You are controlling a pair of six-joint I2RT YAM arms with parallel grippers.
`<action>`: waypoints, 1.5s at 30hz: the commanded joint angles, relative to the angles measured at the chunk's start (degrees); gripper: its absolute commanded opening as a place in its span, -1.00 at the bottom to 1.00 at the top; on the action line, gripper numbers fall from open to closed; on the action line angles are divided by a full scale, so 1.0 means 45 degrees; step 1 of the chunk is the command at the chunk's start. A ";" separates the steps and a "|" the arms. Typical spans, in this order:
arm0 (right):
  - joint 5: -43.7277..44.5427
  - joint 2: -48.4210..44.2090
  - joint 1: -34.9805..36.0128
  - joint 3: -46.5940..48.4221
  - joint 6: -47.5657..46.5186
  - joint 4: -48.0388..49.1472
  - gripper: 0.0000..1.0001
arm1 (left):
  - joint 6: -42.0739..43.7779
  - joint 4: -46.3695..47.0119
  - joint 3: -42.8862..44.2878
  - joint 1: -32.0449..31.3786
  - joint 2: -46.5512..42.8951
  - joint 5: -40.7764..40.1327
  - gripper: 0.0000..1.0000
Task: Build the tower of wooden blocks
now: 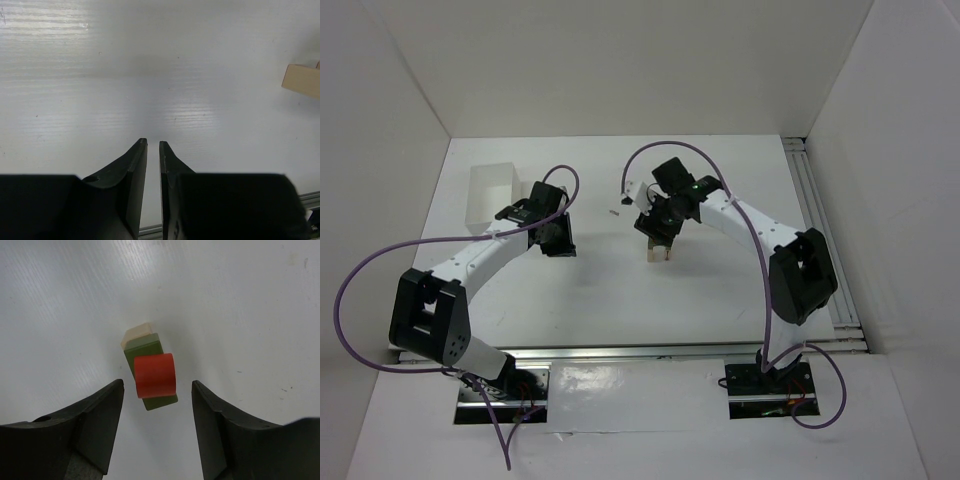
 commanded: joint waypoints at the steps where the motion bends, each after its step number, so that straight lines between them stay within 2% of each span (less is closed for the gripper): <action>1: 0.0149 -0.0605 0.0188 0.0432 0.0287 0.0655 0.28 | -0.0010 0.0004 0.0073 0.0074 0.0161 -0.0103 -0.43; 6: -0.0085 -0.1852 0.0071 0.0141 0.1727 0.1980 0.48 | -0.0010 0.0004 0.0073 0.0074 0.0161 0.0013 -0.43; 9: 0.0342 -0.2343 -0.0280 -0.0232 0.3289 0.2802 0.81 | -0.0010 0.0004 0.0073 0.0074 0.0161 0.0014 -0.43; 11: 0.0966 -0.2462 -0.0688 -0.0232 0.5377 0.3253 1.00 | -0.0010 0.0004 0.0073 0.0074 0.0277 0.0130 -0.43; 13: 0.1184 -0.2131 -0.1021 -0.0038 0.6667 0.3254 1.00 | -0.0010 0.0004 0.0073 0.0074 0.0278 0.0131 -0.43; 14: 0.1339 -0.1898 -0.1351 0.0389 0.8066 0.3254 1.00 | -0.0010 0.0004 0.0189 0.0074 0.0278 0.0131 -0.43; 16: 0.0854 -0.0868 -0.1879 0.1615 0.9032 0.2323 1.00 | -0.0010 0.0004 0.0190 0.0074 0.0278 0.0131 -0.43; 21: -0.0414 0.0701 -0.2115 0.3184 0.9564 0.0989 1.00 | -0.0010 0.0004 0.0190 0.0074 0.0278 0.0015 -0.43; 23: -0.1372 0.0702 -0.2116 0.2954 0.9564 0.1453 1.00 | -0.0010 0.0004 0.0190 0.0074 0.0278 0.0014 -0.43; 32: -0.2681 0.0995 -0.2116 0.2327 0.9310 0.1184 1.00 | -0.0010 0.0004 0.0190 0.0074 0.0278 0.0014 -0.43; 45: -0.2937 0.1580 -0.1356 0.1897 0.8726 0.0305 0.98 | -0.0010 0.0004 0.0190 0.0074 0.0278 0.0014 -0.43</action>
